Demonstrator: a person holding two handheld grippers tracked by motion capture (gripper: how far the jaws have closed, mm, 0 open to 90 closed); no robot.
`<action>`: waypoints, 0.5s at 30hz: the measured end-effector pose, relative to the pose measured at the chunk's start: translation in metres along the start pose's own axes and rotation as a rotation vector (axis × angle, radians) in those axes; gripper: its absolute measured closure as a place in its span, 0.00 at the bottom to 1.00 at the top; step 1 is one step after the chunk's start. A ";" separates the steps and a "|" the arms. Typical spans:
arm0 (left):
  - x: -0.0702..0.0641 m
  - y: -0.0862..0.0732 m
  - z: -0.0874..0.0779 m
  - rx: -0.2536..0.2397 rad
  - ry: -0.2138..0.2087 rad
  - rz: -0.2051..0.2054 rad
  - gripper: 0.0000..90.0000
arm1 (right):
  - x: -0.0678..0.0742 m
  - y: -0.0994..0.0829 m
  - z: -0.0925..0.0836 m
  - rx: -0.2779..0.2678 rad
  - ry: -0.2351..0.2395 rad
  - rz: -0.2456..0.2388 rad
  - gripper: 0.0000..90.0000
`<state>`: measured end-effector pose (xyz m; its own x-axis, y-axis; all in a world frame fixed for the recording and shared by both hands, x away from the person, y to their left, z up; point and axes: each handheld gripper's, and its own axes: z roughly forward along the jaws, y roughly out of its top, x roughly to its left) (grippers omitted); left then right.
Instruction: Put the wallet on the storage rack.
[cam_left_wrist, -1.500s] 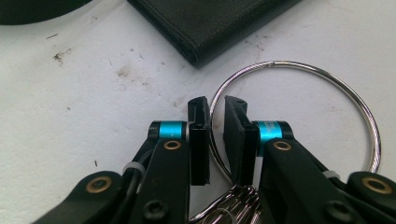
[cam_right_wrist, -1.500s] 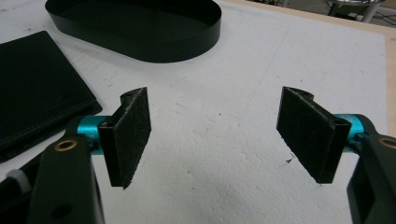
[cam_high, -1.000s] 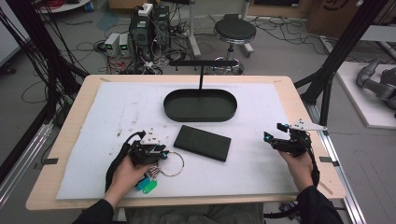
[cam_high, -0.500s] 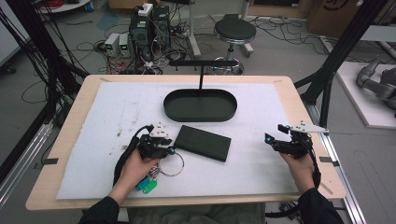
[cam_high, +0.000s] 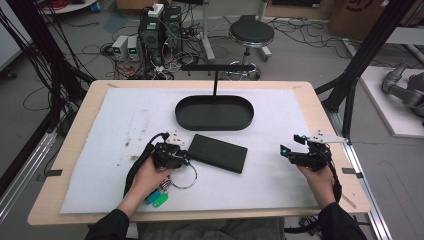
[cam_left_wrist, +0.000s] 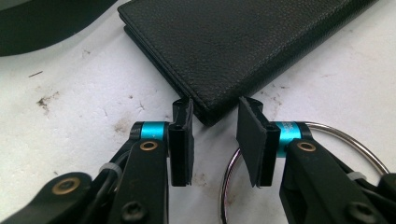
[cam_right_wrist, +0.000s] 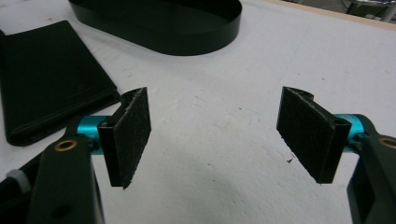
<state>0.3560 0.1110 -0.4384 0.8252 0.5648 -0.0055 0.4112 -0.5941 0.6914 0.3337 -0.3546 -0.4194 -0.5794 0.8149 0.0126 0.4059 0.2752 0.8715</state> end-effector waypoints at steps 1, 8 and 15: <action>0.000 0.000 0.000 0.001 0.001 0.004 0.80 | 0.004 0.001 0.002 0.004 0.013 -0.009 0.29; -0.002 0.000 -0.003 -0.001 0.023 0.040 0.88 | 0.015 0.003 0.008 0.013 0.057 -0.045 0.29; 0.000 0.000 -0.009 -0.041 -0.002 0.015 0.91 | 0.032 0.006 0.014 0.008 0.136 -0.103 0.29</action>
<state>0.3525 0.1157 -0.4320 0.8323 0.5543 0.0036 0.3822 -0.5787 0.7205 0.3271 -0.3196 -0.4207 -0.7087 0.7054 -0.0100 0.3444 0.3583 0.8677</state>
